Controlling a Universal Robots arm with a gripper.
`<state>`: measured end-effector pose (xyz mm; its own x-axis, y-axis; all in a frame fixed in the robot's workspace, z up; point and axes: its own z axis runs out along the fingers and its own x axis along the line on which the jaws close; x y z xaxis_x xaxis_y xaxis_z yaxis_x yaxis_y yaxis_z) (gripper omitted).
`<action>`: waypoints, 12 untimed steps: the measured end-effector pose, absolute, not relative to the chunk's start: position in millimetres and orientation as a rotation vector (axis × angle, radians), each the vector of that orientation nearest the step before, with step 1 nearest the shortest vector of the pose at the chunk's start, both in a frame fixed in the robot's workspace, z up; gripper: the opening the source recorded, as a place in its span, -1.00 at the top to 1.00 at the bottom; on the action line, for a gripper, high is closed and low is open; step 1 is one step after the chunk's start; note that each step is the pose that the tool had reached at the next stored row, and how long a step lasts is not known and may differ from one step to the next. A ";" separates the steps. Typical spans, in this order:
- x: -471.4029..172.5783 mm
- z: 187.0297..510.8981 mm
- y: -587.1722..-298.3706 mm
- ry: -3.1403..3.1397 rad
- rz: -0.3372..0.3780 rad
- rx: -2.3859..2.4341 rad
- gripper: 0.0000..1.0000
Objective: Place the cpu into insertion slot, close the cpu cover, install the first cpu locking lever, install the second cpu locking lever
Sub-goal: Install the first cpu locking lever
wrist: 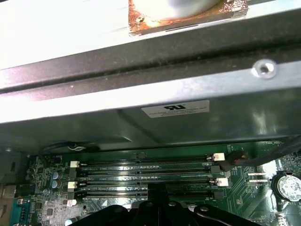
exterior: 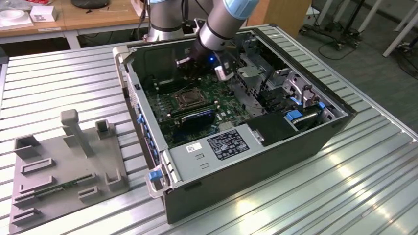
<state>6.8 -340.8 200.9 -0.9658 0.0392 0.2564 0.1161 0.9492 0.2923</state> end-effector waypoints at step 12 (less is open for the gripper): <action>11.6 196.9 -341.9 -2.854 -0.450 -0.116 0.79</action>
